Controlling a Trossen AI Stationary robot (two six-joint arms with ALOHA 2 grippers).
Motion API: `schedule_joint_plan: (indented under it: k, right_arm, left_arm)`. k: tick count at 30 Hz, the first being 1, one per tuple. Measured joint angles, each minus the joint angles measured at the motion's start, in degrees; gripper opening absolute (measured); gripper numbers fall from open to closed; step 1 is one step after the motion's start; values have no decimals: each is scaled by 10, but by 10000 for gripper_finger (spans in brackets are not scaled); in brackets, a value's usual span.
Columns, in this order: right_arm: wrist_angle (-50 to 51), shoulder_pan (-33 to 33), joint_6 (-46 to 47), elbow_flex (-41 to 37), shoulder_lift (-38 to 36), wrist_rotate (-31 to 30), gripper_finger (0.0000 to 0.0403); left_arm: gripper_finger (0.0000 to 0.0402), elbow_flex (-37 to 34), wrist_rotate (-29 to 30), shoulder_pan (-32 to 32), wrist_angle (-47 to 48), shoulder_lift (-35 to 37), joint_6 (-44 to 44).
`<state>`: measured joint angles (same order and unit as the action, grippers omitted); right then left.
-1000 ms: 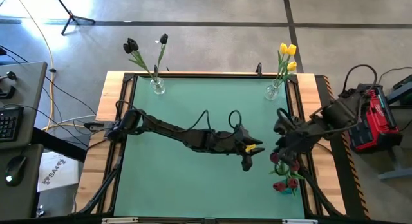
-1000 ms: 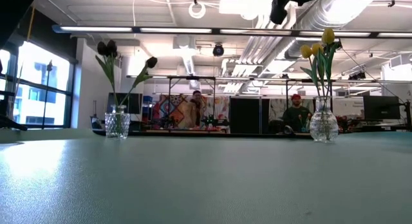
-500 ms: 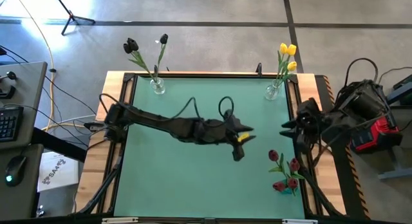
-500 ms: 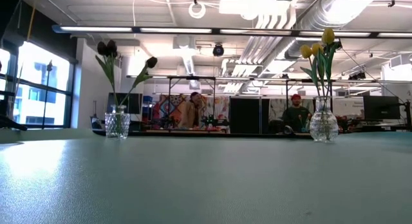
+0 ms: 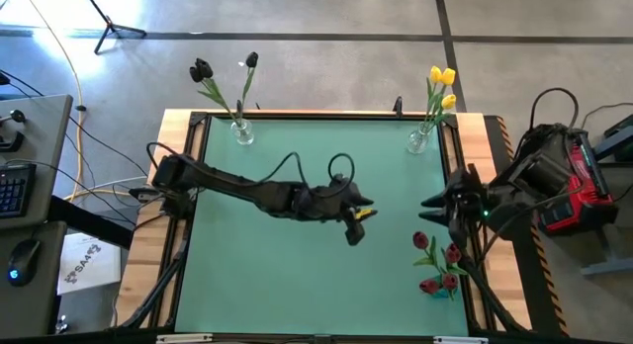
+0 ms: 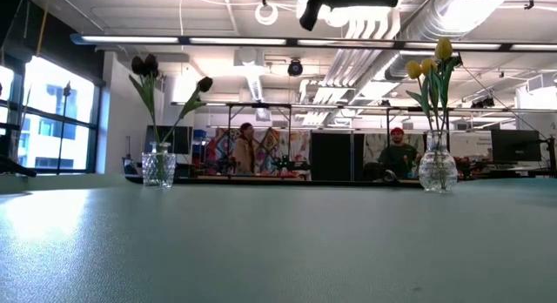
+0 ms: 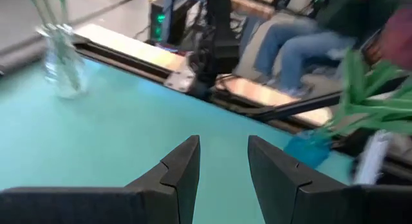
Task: Sort flowers into vase by color
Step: Return to Home Position
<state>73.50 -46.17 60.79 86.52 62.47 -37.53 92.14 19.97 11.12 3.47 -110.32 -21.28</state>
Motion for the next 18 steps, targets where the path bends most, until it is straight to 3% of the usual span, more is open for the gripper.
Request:
schedule_joint_plan:
  k: [7, 12, 18]
  right_arm:
    - [15, 0, 68, -80, -38, 59, 137]
    - [9, -5, 110, -108, -64, 87, 137]
    - [-44, 3, 65, -108, -91, 58, 137]
  left_arm:
    - [117, -71, 1, 7, -78, 14, -62]
    - [117, -133, 39, 7, -85, 75, -67]
    - [117, -255, 46, 1, -181, 160, -78]
